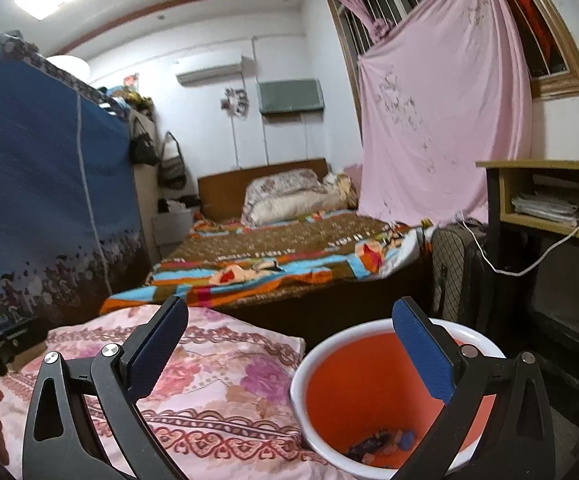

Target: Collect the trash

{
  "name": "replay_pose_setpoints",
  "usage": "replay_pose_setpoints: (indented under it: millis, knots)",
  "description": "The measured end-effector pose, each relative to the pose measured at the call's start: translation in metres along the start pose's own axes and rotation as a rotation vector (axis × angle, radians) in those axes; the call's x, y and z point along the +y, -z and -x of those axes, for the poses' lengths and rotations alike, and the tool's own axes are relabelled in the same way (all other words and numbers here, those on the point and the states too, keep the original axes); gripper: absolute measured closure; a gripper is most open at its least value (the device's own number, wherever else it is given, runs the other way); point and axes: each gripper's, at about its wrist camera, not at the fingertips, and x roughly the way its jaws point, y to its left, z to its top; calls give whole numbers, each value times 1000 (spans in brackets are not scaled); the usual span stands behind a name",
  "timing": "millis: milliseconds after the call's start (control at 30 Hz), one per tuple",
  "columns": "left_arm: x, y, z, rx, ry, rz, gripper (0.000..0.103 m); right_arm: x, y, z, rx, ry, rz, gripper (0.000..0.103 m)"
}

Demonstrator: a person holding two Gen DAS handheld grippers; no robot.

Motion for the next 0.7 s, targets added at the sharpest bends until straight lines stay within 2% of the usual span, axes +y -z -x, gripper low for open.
replay_pose_setpoints:
  millis: [333,700]
  knots:
    - [3,19,30,-59,-20,-41,11,11,10,28,-81,-32,50,0]
    - [12,31,50,-78,-18,-31,11,19,14,52,-104,-24,78,0]
